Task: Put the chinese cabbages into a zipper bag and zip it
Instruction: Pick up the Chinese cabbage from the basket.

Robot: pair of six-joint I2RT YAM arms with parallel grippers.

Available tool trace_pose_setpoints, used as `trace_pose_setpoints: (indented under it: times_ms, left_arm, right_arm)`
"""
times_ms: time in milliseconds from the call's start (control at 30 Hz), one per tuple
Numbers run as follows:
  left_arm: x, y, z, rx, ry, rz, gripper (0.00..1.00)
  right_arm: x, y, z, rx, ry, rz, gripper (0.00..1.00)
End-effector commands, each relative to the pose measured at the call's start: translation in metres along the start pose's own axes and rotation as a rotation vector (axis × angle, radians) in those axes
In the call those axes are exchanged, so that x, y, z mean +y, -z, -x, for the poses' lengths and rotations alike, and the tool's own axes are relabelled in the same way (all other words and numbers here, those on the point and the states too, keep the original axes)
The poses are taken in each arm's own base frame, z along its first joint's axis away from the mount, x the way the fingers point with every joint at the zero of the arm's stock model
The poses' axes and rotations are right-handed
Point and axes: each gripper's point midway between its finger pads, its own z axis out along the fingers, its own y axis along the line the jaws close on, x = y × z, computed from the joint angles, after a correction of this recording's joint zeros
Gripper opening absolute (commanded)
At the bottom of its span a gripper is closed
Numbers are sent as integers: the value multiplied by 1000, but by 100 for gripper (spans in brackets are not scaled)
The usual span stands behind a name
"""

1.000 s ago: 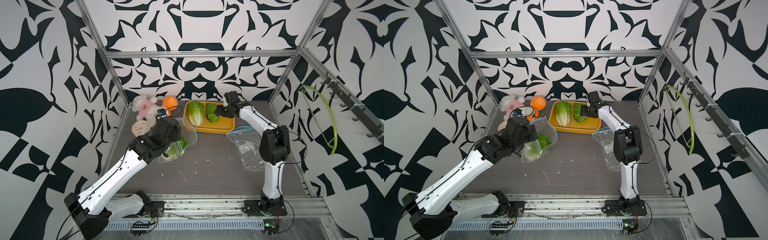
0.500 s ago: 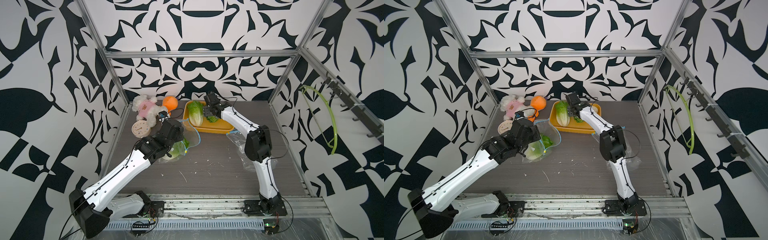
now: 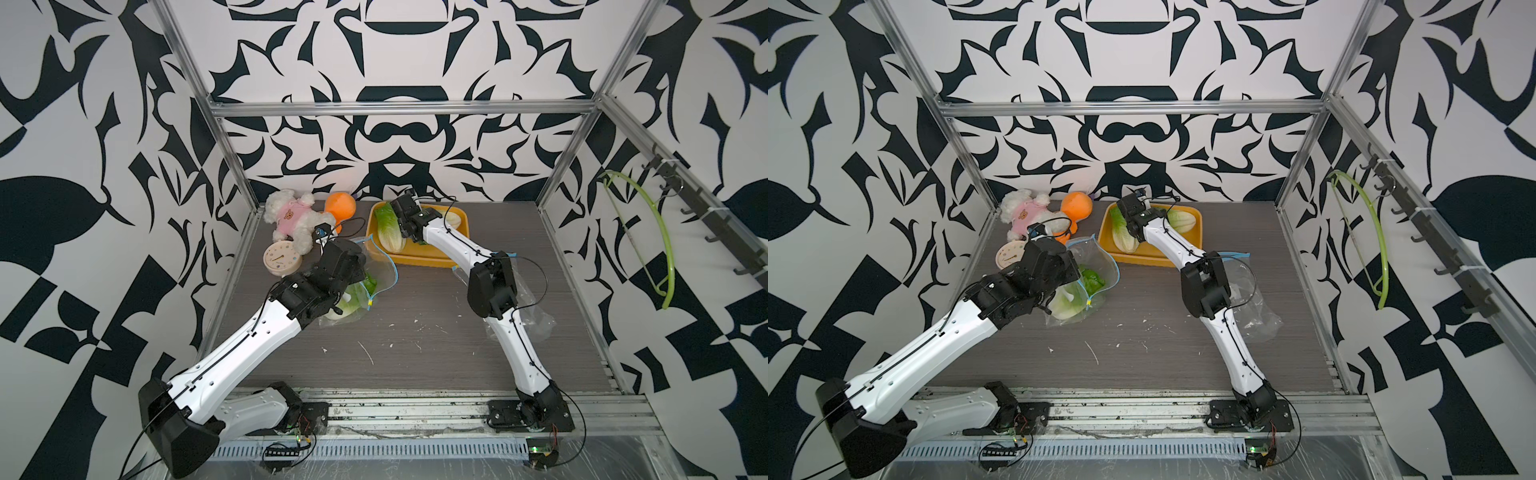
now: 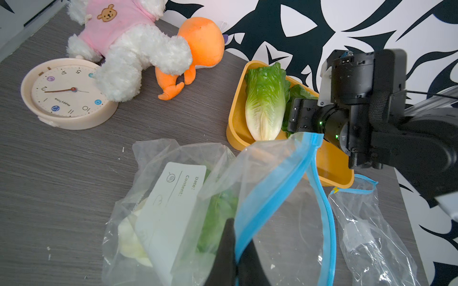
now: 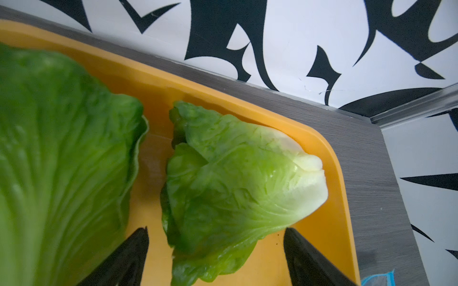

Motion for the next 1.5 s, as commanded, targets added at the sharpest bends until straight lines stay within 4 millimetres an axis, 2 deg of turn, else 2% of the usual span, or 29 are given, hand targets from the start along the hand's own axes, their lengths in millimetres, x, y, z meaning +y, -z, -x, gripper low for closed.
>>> trace_pose_setpoints:
  times_ms: [0,367,467,567,667,767,1067,1233,1333,1400,1467]
  left_arm:
    - [6,2,2,-15,5,9,0]
    - [7,0,2,-13,11,12,0]
    - [7,-2,1,-10,11,15,0]
    - [7,-3,0,-5,10,16,0]
    - [6,-5,-1,-1,11,12,0]
    - [5,-6,-1,-2,14,10,0]
    - [2,-6,-2,1,34,-9,0]
    - [3,-6,-1,1,30,-5,0]
    - [4,-6,-2,5,27,0,0]
    - [3,-5,-1,2,26,-4,0]
    - [1,-3,1,2,15,-12,0]
  right_arm:
    - [-14,6,22,-46,-42,-25,87]
    - [-7,-18,15,-30,-47,-50,88]
    - [-14,-20,13,-30,-61,-86,88]
    - [-30,-19,14,-32,-84,-139,86]
    - [-44,-11,16,-44,-105,-152,78]
    - [-56,-3,15,-54,-125,-145,66]
    - [-91,2,6,-35,-202,-130,36]
    - [-95,4,6,-33,-219,-96,17]
    - [-94,15,12,-52,-230,-55,6]
    - [-94,24,17,-73,-246,-16,0]
    - [-95,35,21,-90,-258,29,0]
